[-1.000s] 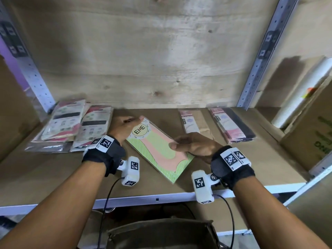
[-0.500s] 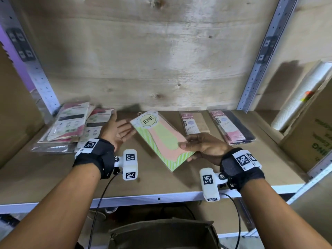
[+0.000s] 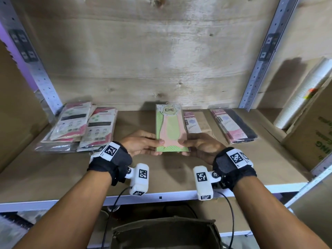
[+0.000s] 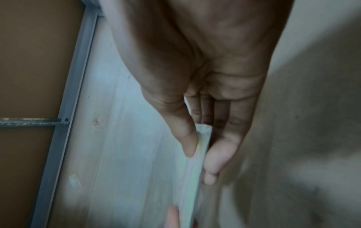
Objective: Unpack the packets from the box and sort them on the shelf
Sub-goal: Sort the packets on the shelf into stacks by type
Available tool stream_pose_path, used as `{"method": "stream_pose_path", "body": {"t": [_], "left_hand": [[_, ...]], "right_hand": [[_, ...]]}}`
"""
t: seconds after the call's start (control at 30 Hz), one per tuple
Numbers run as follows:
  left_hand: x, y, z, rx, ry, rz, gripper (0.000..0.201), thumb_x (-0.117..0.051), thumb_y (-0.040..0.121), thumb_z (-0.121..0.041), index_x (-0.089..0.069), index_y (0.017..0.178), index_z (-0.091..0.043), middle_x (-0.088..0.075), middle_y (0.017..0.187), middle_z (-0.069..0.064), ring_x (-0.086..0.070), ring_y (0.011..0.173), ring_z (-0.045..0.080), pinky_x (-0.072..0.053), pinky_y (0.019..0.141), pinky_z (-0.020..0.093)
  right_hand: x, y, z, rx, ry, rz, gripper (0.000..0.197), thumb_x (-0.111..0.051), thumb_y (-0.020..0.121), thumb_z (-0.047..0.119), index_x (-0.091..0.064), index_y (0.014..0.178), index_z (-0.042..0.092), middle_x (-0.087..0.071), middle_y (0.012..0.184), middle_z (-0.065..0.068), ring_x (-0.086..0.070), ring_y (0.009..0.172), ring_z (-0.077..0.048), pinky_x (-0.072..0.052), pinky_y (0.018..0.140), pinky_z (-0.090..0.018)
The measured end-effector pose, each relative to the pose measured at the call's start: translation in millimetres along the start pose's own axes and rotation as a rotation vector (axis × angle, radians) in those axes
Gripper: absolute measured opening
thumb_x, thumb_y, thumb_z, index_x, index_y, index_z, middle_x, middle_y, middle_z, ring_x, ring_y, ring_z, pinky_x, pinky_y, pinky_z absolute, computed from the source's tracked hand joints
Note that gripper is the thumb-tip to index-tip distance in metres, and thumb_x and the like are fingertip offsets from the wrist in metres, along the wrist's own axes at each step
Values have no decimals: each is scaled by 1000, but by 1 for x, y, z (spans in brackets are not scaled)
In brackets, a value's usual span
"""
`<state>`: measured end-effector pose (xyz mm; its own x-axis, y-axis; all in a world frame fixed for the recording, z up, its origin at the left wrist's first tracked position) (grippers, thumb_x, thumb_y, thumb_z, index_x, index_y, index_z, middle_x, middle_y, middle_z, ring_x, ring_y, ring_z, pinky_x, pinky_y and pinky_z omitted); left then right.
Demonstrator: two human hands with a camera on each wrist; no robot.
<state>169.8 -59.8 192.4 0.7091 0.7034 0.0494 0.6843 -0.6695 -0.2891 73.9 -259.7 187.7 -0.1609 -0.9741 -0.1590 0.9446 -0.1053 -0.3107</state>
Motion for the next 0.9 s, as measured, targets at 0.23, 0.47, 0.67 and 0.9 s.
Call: {"method": "stream_pose_path", "body": {"t": [0.23, 0.47, 0.67, 0.9], "left_hand": [[5, 1, 4, 108, 54, -113, 26, -77, 80, -2, -70, 102, 9, -75, 79, 15, -73, 61, 19, -59, 56, 20], [3, 2, 9, 205, 211, -201, 34, -82, 76, -8, -64, 99, 11, -66, 72, 19, -67, 46, 17, -56, 45, 21], [14, -1, 7, 309, 596, -266, 57, -80, 76, -44, -62, 100, 5, -73, 74, 15, -55, 42, 13, -47, 40, 21], [5, 15, 12, 158, 394, -308, 34, -78, 82, -27, -65, 94, 2, -67, 79, 15, -68, 67, 24, -62, 75, 39]], "right_hand": [[-6, 5, -2, -52, -213, -167, 25, -78, 79, 0, -66, 98, -11, -70, 79, -15, -68, 57, -19, -58, 53, -26], [-6, 9, -4, -34, -628, -316, 23, -89, 68, 18, -72, 81, 9, -75, 80, -10, -68, 62, -22, -63, 74, -38], [-8, 3, 0, 19, -692, -332, 21, -88, 68, 20, -70, 77, 14, -77, 75, -9, -68, 55, -18, -62, 63, -28], [-11, 10, -2, 47, -584, -334, 22, -85, 69, 11, -69, 83, 11, -75, 76, -14, -76, 78, -33, -62, 78, -45]]}}
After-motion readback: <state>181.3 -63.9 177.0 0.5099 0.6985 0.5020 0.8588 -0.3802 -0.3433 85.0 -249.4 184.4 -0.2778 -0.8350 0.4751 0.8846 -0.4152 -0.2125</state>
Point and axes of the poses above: each hand's wrist, its own y-axis towards the middle knuckle, its own x-axis out of the back of the hand, z = x × y, the point moved 2 cm from there along y, towards the middle knuckle
